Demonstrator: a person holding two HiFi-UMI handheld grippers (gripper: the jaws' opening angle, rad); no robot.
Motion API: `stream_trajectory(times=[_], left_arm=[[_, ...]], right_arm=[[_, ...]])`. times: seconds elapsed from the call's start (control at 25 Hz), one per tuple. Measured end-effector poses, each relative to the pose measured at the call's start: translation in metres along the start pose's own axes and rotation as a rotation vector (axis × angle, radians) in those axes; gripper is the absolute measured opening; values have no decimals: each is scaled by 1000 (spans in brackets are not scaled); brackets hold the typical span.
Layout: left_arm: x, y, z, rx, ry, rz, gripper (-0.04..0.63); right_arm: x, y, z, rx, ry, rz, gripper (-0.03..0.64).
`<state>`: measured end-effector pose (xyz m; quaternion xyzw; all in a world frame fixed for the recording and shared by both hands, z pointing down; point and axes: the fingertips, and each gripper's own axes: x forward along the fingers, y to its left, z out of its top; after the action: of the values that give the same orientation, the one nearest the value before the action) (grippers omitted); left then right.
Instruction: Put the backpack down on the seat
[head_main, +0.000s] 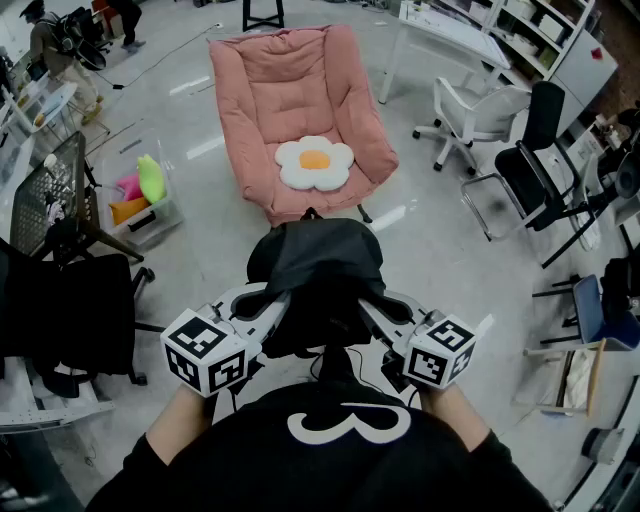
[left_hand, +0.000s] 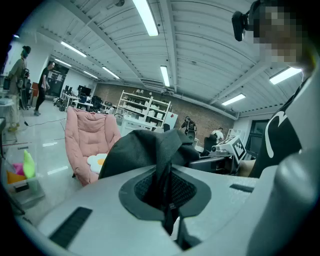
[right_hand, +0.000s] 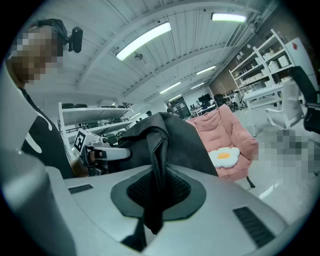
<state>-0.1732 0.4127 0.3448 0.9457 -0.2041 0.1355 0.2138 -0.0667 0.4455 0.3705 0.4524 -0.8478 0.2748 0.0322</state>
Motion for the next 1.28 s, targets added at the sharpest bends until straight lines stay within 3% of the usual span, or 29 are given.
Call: stream_trajectory(times=[0.76, 1.28], left_arm=[[91, 51, 48, -37, 12, 92, 11], [178, 85, 91, -36, 14, 115, 11]], right_arm=[[44, -103, 57, 11, 24, 85, 32], [61, -191, 105, 11, 9, 104, 32]])
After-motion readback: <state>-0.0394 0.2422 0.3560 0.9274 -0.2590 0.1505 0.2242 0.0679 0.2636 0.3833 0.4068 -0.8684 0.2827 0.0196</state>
